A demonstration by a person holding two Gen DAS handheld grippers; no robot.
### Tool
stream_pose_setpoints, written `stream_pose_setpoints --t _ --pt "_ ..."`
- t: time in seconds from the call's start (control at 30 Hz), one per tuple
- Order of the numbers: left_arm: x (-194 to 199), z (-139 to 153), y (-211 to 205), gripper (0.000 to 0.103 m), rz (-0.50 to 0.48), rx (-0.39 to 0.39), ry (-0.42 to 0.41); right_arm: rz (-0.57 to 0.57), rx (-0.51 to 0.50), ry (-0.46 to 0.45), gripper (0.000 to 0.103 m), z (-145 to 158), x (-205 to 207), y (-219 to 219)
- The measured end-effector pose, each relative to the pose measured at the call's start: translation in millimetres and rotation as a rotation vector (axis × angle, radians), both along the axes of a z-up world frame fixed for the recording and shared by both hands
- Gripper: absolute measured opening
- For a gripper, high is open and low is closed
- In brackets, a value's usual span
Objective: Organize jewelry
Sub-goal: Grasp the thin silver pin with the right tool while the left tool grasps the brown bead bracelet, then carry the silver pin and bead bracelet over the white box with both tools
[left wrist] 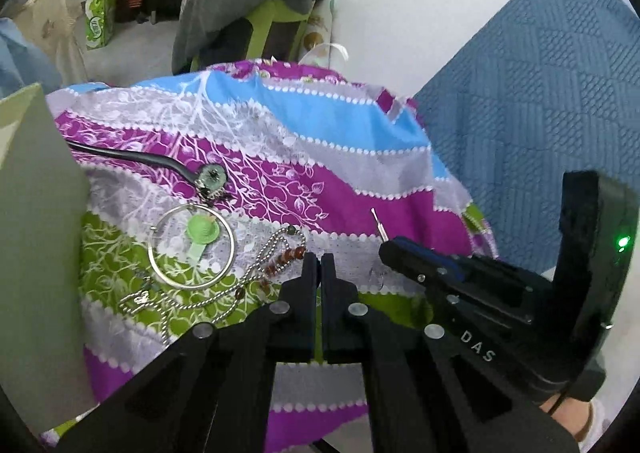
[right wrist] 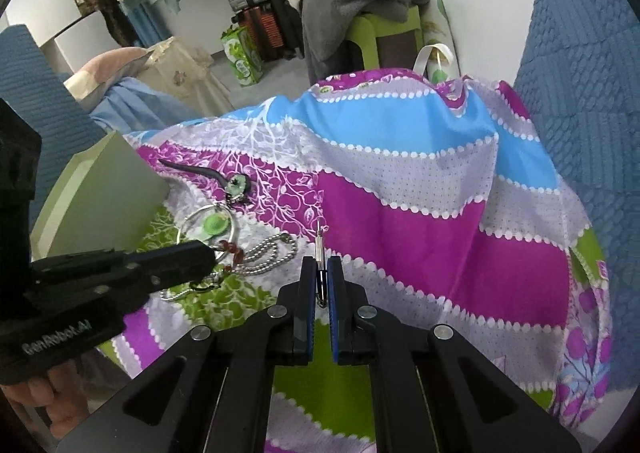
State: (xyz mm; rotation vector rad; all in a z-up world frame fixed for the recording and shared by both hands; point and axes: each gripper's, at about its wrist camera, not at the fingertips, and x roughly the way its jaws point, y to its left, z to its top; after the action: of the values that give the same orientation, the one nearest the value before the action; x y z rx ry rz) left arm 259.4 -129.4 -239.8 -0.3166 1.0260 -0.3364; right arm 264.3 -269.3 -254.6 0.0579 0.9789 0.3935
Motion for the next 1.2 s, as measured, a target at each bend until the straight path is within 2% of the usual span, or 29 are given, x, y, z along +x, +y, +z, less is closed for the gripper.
stream_pose_setpoints --t 0.27,0.5,0.7,0.8,1.0,1.2 --pt "-15 48 26 0.001 0.023 -0.033 -0.035 -0.043 -0.021 0.01 0.004 31 -18 6" --pt "-19 104 55 0.001 0.033 -0.036 -0.075 -0.058 -0.021 -0.05 0.004 93 -25 17" --pt "-23 156 82 0.001 0.047 -0.003 -0.132 -0.043 0.009 -0.123 0.004 152 -27 37" --pt "-25 174 98 0.001 0.041 -0.008 -0.127 -0.026 0.011 -0.155 0.004 174 -26 51" --pt "-28 200 128 0.001 0.042 0.023 -0.134 0.011 0.027 -0.22 0.004 214 -24 90" --pt "-38 204 170 0.001 0.088 0.03 -0.16 0.057 0.039 -0.243 0.004 225 -23 134"
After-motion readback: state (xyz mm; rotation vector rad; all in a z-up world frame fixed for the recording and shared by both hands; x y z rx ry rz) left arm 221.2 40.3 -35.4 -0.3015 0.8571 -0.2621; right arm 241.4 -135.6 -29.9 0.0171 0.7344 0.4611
